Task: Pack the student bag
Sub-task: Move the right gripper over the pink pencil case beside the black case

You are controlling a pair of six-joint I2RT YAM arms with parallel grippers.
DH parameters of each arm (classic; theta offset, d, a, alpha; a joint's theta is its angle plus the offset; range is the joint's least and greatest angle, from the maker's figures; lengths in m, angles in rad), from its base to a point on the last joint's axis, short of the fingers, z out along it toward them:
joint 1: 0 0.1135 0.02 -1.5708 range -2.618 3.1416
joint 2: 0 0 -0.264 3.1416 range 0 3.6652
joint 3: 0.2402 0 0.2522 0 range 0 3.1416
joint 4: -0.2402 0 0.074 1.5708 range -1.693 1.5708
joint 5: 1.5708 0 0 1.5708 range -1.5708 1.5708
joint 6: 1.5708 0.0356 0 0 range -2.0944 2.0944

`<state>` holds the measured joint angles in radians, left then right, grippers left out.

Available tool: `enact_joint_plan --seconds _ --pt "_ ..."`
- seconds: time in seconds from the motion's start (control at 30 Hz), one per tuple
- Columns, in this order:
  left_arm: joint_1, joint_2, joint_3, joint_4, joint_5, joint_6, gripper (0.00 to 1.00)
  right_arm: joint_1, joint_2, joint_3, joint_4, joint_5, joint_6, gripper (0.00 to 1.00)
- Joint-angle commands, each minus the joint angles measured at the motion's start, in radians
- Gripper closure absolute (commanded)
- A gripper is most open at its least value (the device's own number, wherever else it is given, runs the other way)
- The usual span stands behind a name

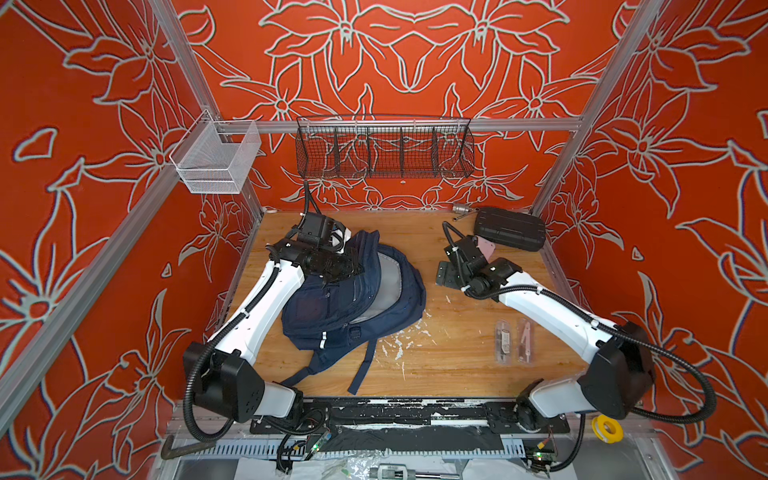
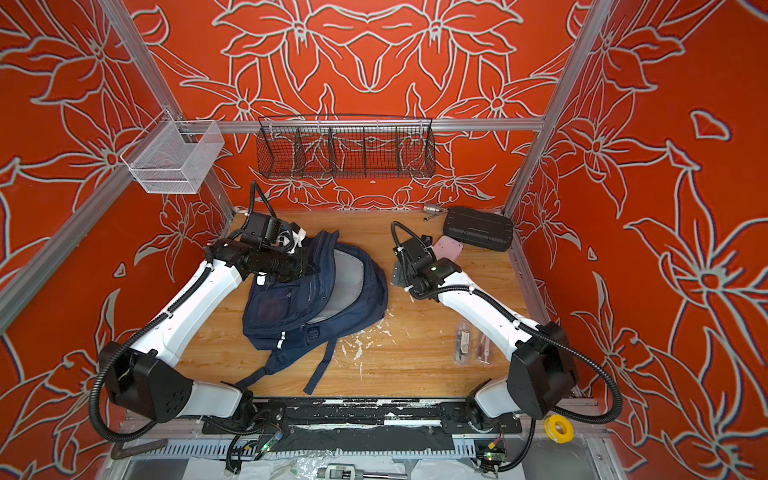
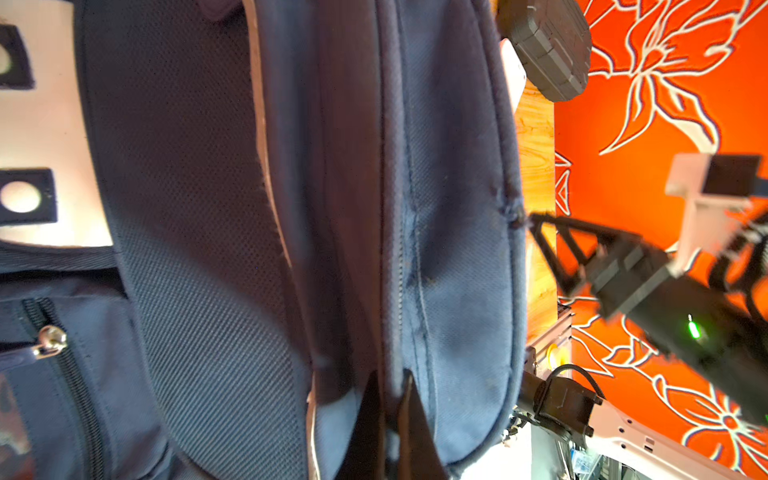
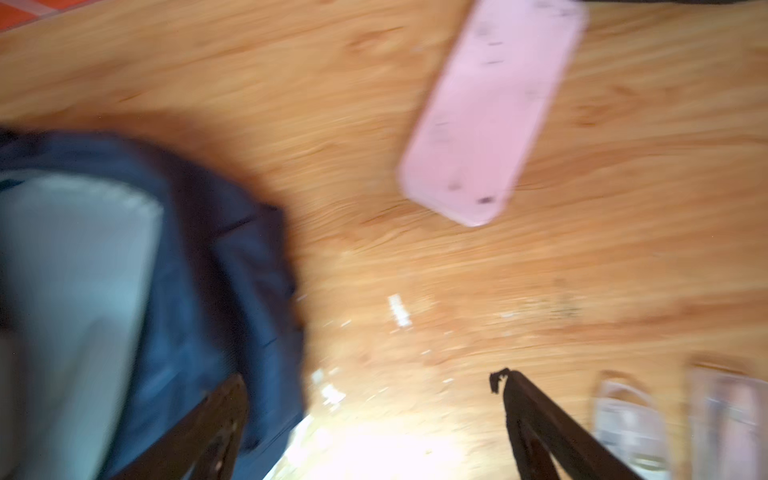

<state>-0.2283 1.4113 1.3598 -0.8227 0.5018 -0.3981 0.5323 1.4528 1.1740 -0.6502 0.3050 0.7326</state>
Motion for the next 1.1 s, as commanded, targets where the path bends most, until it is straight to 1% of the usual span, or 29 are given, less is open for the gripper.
enact_joint_plan --seconds 0.0,0.1,0.23,0.33,0.43,0.53,0.6,0.8,1.07 --pt "0.0 -0.006 -0.008 0.032 0.034 -0.002 1.0 -0.084 0.058 -0.006 0.025 0.058 -0.016 0.03" --pt "-0.001 -0.007 -0.016 0.032 0.032 -0.004 1.0 -0.15 0.137 0.033 0.066 0.027 -0.001 0.03" --pt "-0.003 -0.001 -0.021 0.036 0.032 -0.007 1.0 -0.201 0.269 0.121 0.084 0.02 0.023 0.03" --pt "-0.003 0.01 -0.015 0.036 0.034 -0.01 1.0 -0.237 0.356 0.169 0.114 -0.031 0.042 0.03" --pt "-0.005 0.02 -0.01 0.032 0.032 -0.007 1.0 -0.243 0.413 0.206 0.17 -0.045 0.018 0.03" --pt "-0.006 0.034 0.003 0.021 0.031 -0.002 1.0 -0.256 0.477 0.258 0.125 -0.035 0.025 0.03" --pt "-0.006 0.043 0.009 0.014 0.031 0.001 1.0 -0.268 0.503 0.261 0.135 -0.057 0.031 0.03" --pt "-0.006 0.061 0.015 0.011 0.032 0.002 1.0 -0.281 0.559 0.303 0.087 -0.053 0.04 0.03" --pt "-0.006 0.078 0.026 0.012 0.034 -0.004 1.0 -0.293 0.565 0.265 0.097 -0.065 0.046 0.03"
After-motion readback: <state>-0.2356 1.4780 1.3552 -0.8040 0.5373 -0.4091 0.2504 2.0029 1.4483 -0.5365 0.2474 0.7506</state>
